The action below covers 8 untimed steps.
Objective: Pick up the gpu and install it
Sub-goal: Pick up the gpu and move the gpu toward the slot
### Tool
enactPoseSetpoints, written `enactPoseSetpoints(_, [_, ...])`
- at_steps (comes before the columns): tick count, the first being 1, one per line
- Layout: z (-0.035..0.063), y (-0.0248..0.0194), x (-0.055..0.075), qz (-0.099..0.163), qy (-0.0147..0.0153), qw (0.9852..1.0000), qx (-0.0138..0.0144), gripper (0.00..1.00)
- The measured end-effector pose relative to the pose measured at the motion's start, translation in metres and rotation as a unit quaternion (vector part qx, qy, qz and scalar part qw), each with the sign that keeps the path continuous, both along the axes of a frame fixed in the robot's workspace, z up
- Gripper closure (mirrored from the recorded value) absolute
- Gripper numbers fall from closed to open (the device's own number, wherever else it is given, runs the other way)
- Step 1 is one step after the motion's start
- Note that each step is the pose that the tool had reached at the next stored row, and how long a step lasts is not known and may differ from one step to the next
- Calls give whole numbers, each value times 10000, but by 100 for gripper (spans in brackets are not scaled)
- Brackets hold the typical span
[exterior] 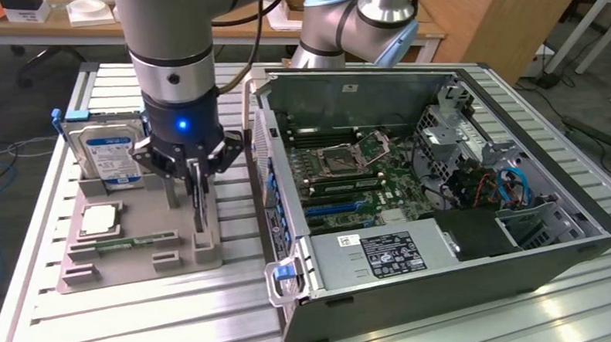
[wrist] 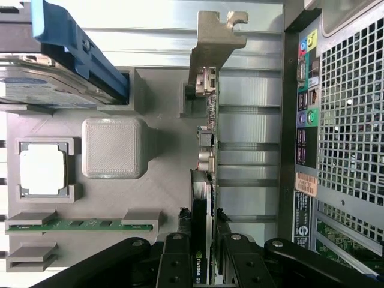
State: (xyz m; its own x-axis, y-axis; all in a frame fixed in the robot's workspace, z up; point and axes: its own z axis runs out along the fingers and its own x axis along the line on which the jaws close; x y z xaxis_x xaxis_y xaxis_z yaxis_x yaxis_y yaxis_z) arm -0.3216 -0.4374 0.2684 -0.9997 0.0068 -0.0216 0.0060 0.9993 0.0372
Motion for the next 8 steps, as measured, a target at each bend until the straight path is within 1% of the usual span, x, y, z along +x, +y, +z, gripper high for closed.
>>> enactPoseSetpoints(7, [4,0,0,0,0,10000,3,74])
enactPoseSetpoints(8, [4,0,0,1,0,10000,-9,74])
